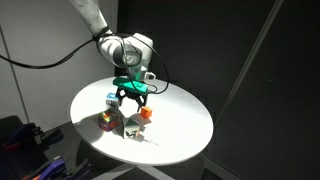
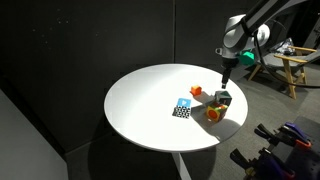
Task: Place the black and white toy on the orange and green toy
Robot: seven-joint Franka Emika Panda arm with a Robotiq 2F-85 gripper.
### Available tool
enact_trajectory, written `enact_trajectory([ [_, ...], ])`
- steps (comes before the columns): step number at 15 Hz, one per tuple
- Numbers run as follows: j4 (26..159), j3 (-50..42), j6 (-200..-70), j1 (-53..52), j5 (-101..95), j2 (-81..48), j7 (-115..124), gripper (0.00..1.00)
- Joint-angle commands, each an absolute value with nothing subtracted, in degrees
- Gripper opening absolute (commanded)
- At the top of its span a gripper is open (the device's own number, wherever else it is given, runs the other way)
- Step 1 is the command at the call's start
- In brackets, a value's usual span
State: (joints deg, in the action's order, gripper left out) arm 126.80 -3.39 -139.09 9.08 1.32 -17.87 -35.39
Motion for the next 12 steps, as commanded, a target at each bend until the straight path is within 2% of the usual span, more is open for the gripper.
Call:
enact_trajectory([
  [1,133.94,-3.58,-141.93,8.24,-0.55,-12.23,-28.46,1.0],
  [12,148.27,-4.33,-140.83,7.42,-1.85,6.03,-24.98,1.0],
])
